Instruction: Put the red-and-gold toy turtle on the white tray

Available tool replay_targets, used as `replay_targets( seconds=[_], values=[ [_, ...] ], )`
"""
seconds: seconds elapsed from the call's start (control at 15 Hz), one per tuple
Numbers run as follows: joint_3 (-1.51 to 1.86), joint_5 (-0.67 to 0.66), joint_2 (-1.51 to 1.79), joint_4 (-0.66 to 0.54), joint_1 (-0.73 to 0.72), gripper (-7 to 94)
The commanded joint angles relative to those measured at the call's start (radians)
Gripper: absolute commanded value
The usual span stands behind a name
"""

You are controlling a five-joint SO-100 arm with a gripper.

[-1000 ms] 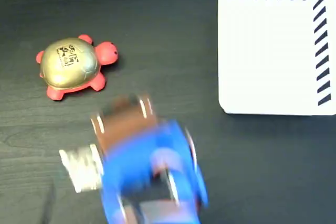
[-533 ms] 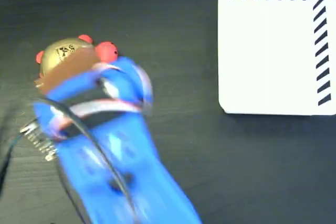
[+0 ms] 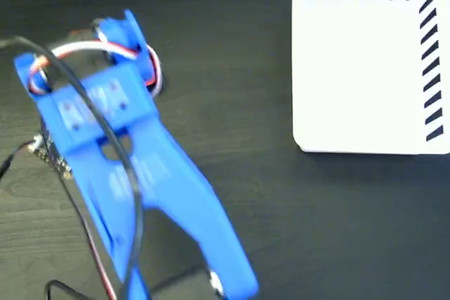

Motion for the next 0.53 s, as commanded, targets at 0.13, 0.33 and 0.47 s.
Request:
replay_targets(
  seconds=[0.13,0.33,0.47],
  values=[
    [-0.092,-0.037,-0.063,0.018,0.009,50],
    [-0.026,0.202,-0.069,-0.08,-0.031,51],
    [-0.023,0.314,-0.055,-0.091,-0.038,51]
  ],
)
